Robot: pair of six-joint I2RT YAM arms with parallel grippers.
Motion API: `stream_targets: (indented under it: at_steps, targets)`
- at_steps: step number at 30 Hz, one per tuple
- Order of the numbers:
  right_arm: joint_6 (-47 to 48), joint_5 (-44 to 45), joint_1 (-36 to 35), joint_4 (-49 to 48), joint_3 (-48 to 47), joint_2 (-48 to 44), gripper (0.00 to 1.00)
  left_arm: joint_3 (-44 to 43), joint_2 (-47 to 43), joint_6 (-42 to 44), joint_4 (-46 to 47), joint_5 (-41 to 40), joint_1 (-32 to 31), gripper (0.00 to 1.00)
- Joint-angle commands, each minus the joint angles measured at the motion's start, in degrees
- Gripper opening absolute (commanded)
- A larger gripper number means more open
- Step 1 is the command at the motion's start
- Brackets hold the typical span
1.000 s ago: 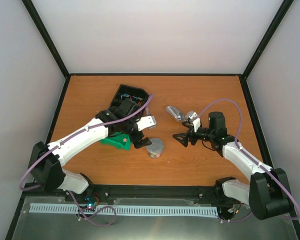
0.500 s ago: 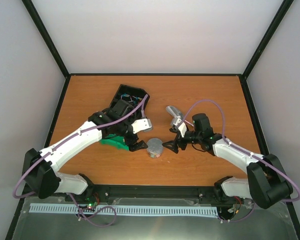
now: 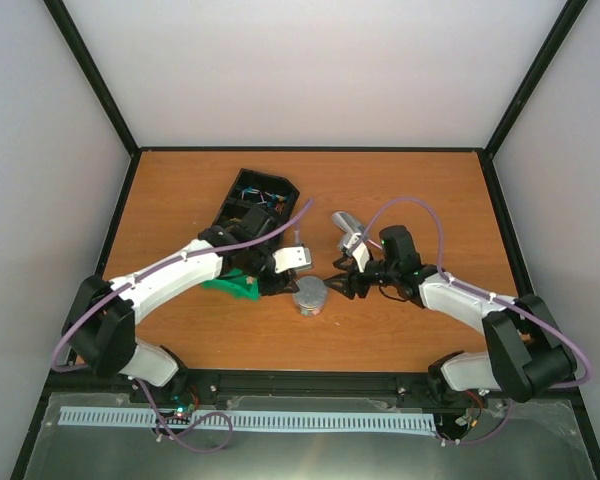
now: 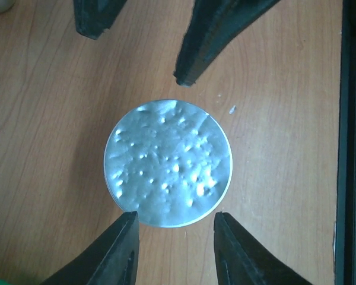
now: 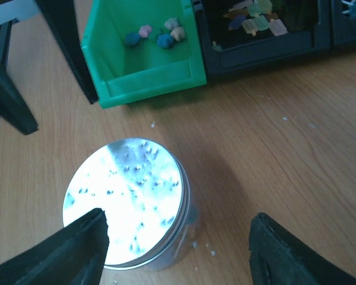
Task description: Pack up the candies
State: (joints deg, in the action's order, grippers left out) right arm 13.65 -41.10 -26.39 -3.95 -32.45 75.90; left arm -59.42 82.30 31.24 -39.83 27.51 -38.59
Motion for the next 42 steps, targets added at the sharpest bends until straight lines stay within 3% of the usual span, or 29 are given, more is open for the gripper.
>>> stream_targets:
  at_steps: [1, 6, 15, 23, 25, 28, 29, 33, 37, 42]
  targets:
    - [-0.85, -1.78, -0.5, -3.16, -0.84, 2.46, 0.61, -1.88, 3.59, 3.24, 3.46, 0.7, 0.01, 0.36]
    - [-1.6, -3.63, -0.61, -5.04, -0.83, 4.47, 0.45, -0.64, 6.55, 5.98, 4.51, 0.92, -0.82, 0.32]
    - [2.58, -4.9, -3.72, -0.95, -2.18, 6.4, 0.32, 3.29, 9.25, 9.22, 7.47, -1.97, -1.49, 0.3]
    - [5.26, -4.02, -3.83, 1.32, -2.45, 9.71, 0.29, 4.61, 9.64, 11.05, 7.96, -3.14, -1.49, 0.3]
    - [4.96, -3.18, -3.84, 0.36, -2.88, 10.09, 0.34, 3.51, 9.22, 10.32, 7.36, -3.23, -1.49, 0.3]
    - [2.15, -1.69, -3.8, -6.96, -1.29, 8.14, 0.77, 1.23, 8.41, 8.05, 6.06, -1.71, -1.27, 0.37]
    - [0.6, -1.3, -3.84, -9.25, -0.54, 7.46, 0.85, 0.19, 8.03, 7.66, 5.38, -0.34, -1.11, 0.39]
    - [-4.3, 0.79, -3.8, -17.3, 2.73, 7.25, 0.99, -2.37, 6.72, 4.7, 4.25, 3.63, 0.74, 0.45]
    - [-6.59, 0.05, -3.23, -27.41, 8.21, 7.32, 1.0, -3.94, 6.18, 2.92, 3.84, 4.4, 2.08, 0.49]
    - [-2.4, -2.38, -2.99, -38.25, 15.18, 8.15, 1.0, -4.91, 6.37, 1.89, 3.51, 4.22, 2.2, 0.51]
